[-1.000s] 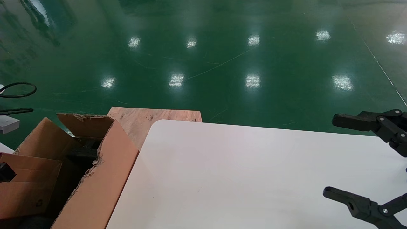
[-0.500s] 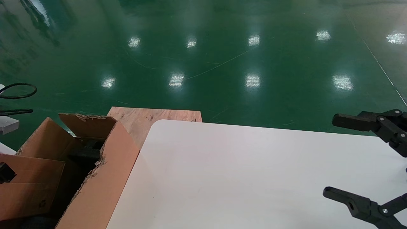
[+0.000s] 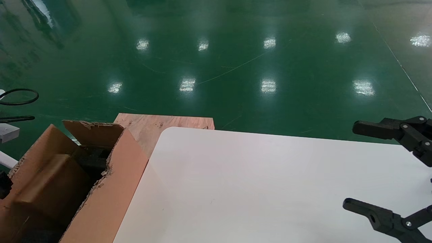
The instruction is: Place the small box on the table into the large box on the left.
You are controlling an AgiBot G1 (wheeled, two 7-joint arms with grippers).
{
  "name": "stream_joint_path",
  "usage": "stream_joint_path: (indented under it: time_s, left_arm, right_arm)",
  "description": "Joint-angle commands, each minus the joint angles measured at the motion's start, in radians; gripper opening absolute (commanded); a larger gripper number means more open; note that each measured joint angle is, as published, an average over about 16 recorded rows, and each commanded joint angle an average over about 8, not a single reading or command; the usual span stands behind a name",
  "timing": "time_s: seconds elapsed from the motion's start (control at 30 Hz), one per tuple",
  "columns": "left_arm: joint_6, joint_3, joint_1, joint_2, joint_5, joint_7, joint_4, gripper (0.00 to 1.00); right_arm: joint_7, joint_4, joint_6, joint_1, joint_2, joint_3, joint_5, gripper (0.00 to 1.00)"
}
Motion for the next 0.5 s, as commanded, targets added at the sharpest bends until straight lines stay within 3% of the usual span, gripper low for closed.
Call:
stream_joint_path:
  time_s: [0.03,0.5]
  left_arm:
    - [0.002,0.000,0.001,-0.001,0.000,0.000,0.001,1.00]
    - [-0.052,-0.045,-0.082,0.043,-0.033,-0.047,-0.132,1.00]
  right_arm:
    - [0.000,0.000,0.000,0.000,0.000,0.000,0.000,1.00]
    - [0.000,0.000,0.000,0.000,0.000,0.000,0.000,1.00]
